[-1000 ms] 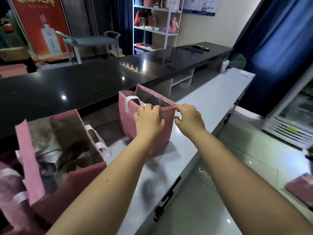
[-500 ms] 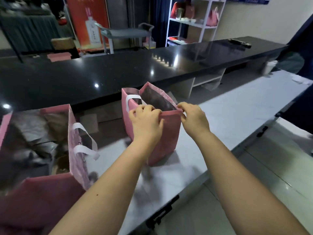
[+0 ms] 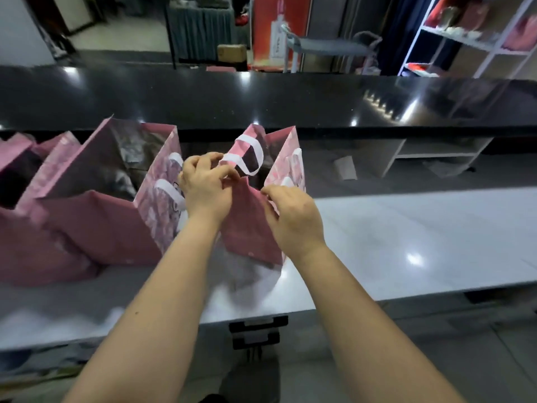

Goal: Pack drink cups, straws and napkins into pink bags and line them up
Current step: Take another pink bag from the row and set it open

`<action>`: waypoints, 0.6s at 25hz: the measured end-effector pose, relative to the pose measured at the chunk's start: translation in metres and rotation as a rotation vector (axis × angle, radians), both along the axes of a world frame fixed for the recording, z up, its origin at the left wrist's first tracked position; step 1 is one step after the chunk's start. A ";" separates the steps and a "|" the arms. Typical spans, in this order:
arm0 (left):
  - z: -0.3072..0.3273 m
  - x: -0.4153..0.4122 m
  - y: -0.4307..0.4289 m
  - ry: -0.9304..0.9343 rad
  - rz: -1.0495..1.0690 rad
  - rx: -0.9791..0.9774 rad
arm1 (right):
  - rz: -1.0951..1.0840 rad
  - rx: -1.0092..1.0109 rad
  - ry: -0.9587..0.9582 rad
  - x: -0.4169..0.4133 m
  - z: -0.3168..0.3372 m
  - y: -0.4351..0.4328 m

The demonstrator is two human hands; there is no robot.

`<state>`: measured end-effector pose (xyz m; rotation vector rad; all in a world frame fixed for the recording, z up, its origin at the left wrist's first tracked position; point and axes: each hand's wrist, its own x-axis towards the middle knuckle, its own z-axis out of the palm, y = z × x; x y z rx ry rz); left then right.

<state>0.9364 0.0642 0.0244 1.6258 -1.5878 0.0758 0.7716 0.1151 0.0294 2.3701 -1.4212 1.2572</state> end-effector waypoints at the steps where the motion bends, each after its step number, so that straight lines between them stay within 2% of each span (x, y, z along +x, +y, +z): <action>1: 0.000 0.010 -0.002 0.001 -0.009 -0.018 | 0.034 -0.011 -0.002 0.003 0.000 0.002; 4: 0.005 0.036 -0.011 0.066 -0.047 0.004 | 0.073 0.008 -0.053 0.006 0.000 0.000; 8: 0.002 0.042 -0.003 0.323 -0.143 0.052 | 0.044 0.098 -0.049 -0.012 -0.001 -0.009; 10: -0.008 0.034 0.014 0.487 -0.209 -0.007 | -0.035 0.147 0.005 -0.029 -0.004 -0.020; 12: -0.018 0.024 0.033 0.656 -0.274 0.015 | -0.183 0.253 0.026 -0.046 -0.006 -0.035; 14: -0.029 0.017 0.045 0.710 -0.283 0.086 | -0.292 0.395 -0.065 -0.057 -0.006 -0.052; 15: -0.034 0.015 0.047 0.703 -0.257 0.112 | -0.316 0.479 -0.185 -0.060 -0.006 -0.061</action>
